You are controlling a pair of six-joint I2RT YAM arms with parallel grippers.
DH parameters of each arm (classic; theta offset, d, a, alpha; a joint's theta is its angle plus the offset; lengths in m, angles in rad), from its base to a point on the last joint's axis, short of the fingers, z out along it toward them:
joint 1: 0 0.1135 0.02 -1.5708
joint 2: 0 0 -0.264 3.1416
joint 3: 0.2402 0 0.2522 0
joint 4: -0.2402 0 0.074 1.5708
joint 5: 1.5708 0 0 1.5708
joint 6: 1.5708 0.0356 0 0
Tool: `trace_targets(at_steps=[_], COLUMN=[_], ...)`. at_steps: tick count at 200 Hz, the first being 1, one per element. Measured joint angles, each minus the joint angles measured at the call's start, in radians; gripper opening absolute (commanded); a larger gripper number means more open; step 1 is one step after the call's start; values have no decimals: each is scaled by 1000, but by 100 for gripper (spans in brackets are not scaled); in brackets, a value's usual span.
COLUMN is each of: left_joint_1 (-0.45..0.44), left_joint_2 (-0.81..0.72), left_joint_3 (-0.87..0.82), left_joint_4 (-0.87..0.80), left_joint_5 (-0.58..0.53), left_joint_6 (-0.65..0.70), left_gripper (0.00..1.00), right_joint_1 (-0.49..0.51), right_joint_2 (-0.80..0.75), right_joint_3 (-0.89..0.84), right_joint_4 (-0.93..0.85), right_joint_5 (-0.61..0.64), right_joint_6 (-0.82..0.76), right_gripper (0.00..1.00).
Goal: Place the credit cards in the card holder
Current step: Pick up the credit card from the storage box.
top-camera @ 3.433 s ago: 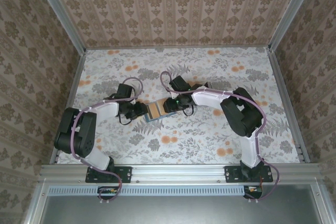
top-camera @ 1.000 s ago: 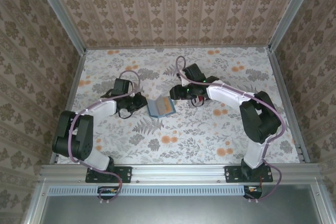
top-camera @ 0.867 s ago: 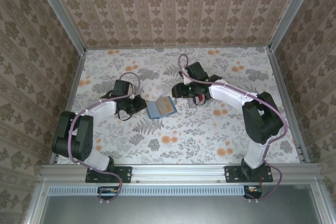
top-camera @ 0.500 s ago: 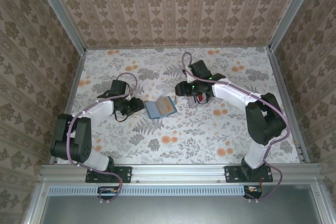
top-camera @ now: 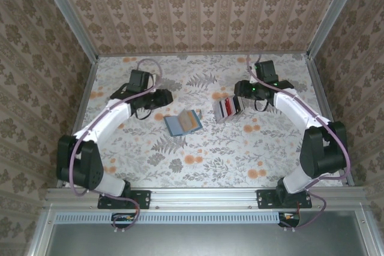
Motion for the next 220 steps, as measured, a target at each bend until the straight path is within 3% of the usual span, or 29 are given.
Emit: trace_targets(at_steps=[48, 103, 155, 220], left_joint_1=[-141, -213, -234, -261], left_joint_2=[281, 520, 658, 729], left_joint_3=[225, 414, 499, 562], left_joint_4=[23, 29, 28, 21], left_joint_5=[56, 131, 179, 211], left_joint_6=[0, -8, -21, -31], left_gripper=[49, 49, 49, 49], right_joint_1=[-59, -43, -17, 18], right_joint_2=[5, 87, 131, 146], right_joint_3=[-60, -59, -53, -6], right_joint_4=[0, 19, 16, 13], right_joint_5=[-2, -112, -164, -176], right_joint_6=[16, 23, 22, 18], right_gripper=[52, 52, 51, 51])
